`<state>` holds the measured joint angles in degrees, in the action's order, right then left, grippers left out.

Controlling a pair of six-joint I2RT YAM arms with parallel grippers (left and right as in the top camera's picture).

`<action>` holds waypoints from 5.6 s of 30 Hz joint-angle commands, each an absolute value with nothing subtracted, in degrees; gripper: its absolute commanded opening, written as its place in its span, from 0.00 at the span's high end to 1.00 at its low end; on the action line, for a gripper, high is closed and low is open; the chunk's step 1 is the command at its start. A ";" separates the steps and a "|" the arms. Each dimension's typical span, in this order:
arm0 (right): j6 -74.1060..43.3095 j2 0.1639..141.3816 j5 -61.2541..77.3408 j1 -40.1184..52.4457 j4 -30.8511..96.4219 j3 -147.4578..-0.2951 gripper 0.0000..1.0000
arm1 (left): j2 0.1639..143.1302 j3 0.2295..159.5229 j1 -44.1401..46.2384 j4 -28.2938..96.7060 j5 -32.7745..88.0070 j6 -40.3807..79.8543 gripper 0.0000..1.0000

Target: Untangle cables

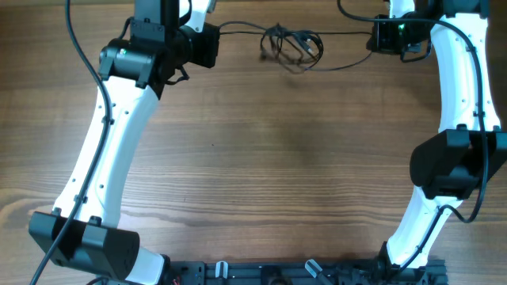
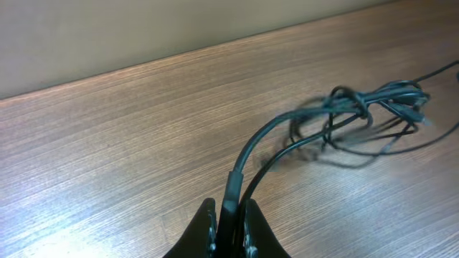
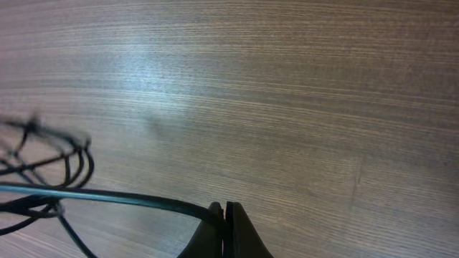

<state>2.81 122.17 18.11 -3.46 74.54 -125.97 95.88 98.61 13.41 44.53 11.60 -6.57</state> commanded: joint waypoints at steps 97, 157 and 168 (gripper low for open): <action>4.51 122.41 18.22 -0.30 77.21 -125.93 0.21 | 94.15 99.02 7.11 46.13 13.04 -3.36 0.96; 7.44 142.32 36.56 16.08 57.14 -125.91 0.76 | 76.49 99.02 10.50 46.52 24.01 -2.48 0.96; 6.44 142.32 36.56 16.23 56.82 -125.91 0.95 | 76.49 99.02 10.50 46.52 23.99 -2.50 0.96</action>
<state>7.51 140.70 34.89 15.88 57.10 -125.80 77.89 98.61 10.46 46.89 22.63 -3.46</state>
